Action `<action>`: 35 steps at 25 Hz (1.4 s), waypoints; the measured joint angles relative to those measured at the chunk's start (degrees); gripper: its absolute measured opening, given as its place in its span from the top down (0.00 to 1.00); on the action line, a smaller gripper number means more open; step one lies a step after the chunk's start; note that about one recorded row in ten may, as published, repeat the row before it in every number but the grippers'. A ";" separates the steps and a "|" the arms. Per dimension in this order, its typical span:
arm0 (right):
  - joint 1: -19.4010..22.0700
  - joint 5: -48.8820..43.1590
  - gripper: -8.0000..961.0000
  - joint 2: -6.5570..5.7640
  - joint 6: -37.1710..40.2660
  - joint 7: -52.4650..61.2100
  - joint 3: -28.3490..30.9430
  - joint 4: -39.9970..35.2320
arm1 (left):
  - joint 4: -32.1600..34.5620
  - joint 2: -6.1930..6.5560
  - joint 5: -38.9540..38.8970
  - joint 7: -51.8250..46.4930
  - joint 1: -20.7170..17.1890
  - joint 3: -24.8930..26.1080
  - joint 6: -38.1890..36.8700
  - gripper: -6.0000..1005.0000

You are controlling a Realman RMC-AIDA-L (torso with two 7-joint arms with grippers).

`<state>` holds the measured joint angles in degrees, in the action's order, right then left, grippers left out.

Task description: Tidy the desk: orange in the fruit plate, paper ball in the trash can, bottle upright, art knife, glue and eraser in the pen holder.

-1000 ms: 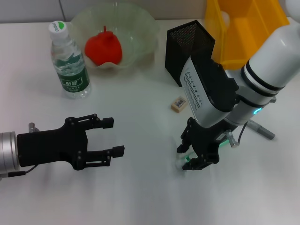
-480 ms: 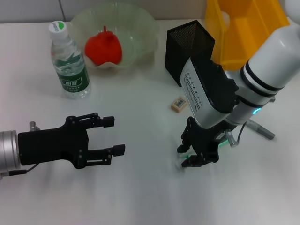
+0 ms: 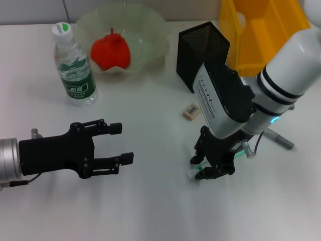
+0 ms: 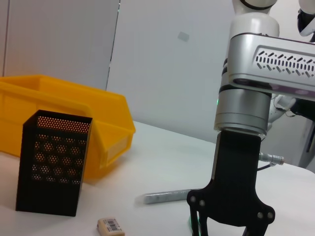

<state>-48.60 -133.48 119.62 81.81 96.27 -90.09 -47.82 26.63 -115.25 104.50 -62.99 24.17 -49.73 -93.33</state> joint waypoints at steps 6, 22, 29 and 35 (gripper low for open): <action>0.19 0.00 0.67 0.00 -1.24 -0.03 0.00 -0.04 | 0.00 0.03 -0.01 -0.03 0.00 0.23 0.00 0.20; 0.33 2.70 0.83 -0.57 4.94 0.02 20.13 -1.47 | 0.00 0.30 -0.05 -0.03 -0.08 1.17 -0.37 0.20; 4.77 12.77 0.83 -1.59 6.67 -1.56 37.41 -3.10 | 0.00 0.18 -0.18 -0.16 0.21 5.14 -0.62 0.20; 9.53 26.61 0.83 -2.01 6.07 -4.06 44.07 -2.25 | -0.04 -0.18 -0.19 -0.18 0.31 6.21 -0.60 0.20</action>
<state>-39.07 -106.87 117.61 87.88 92.20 -46.01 -50.07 26.59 -115.43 104.31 -63.17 24.48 -43.52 -93.93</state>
